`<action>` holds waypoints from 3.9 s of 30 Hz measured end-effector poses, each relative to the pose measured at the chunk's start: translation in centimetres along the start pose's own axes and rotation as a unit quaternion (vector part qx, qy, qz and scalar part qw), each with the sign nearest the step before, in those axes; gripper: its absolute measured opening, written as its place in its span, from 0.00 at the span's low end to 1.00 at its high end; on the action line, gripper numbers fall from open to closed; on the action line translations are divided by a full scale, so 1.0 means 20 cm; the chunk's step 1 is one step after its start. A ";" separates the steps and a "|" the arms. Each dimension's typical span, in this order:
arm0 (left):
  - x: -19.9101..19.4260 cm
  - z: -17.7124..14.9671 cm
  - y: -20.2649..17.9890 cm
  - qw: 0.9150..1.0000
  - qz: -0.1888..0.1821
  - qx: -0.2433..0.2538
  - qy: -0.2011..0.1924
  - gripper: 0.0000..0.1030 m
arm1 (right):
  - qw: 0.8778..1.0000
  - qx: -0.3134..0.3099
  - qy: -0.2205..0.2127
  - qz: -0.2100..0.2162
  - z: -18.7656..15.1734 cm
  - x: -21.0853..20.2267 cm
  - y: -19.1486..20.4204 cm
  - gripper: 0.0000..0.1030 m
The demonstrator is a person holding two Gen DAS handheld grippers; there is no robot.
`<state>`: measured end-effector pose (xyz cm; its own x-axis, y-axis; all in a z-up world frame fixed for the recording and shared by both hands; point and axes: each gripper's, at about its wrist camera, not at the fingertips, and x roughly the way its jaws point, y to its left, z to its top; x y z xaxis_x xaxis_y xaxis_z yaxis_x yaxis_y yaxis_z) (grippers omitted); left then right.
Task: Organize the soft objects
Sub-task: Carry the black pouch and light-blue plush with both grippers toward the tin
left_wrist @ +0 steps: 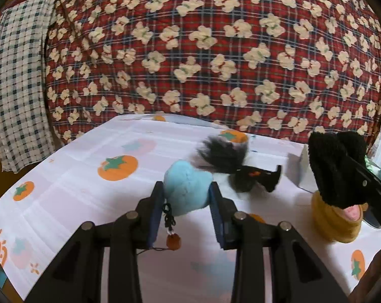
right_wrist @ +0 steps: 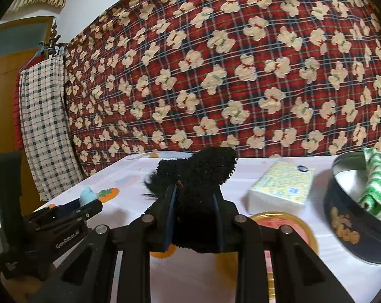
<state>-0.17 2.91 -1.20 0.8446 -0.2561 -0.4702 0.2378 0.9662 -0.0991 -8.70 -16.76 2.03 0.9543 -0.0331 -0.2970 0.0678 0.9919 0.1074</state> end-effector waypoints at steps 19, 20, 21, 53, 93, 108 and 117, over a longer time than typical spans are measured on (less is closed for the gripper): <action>-0.10 -0.04 -0.34 0.999 -0.044 0.019 -0.024 0.33 | 0.996 -0.058 -0.046 -0.054 -0.03 -0.22 -0.16 0.28; -0.11 -0.05 -0.34 0.998 -0.045 0.018 -0.026 0.33 | 0.996 -0.055 -0.047 -0.055 -0.03 -0.23 -0.18 0.28; -0.11 -0.05 -0.35 0.998 -0.047 0.016 -0.026 0.33 | 0.996 -0.051 -0.047 -0.058 -0.03 -0.24 -0.20 0.28; -0.25 -0.09 -0.57 0.993 -0.097 0.018 -0.059 0.33 | 0.993 -0.010 -0.071 -0.096 -0.01 -0.42 -0.55 0.28; -0.29 -0.06 -1.25 0.970 -0.220 0.089 -0.061 0.33 | 0.981 0.042 -0.036 -0.187 0.01 -0.50 -1.04 0.28; -0.29 -0.03 -1.49 0.958 -0.257 0.106 -0.068 0.33 | 0.966 0.042 -0.055 -0.250 0.04 -0.59 -1.24 0.28; -0.26 -0.02 -1.57 0.957 -0.259 0.113 -0.068 0.33 | 0.950 0.070 -0.061 -0.299 0.06 -0.67 -1.46 0.28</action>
<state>-12.20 -26.02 3.90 0.6359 -0.7157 -0.2888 0.7268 0.6812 -0.0878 -23.12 -45.42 4.01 0.7588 -0.6084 -0.2326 0.6386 0.7653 0.0815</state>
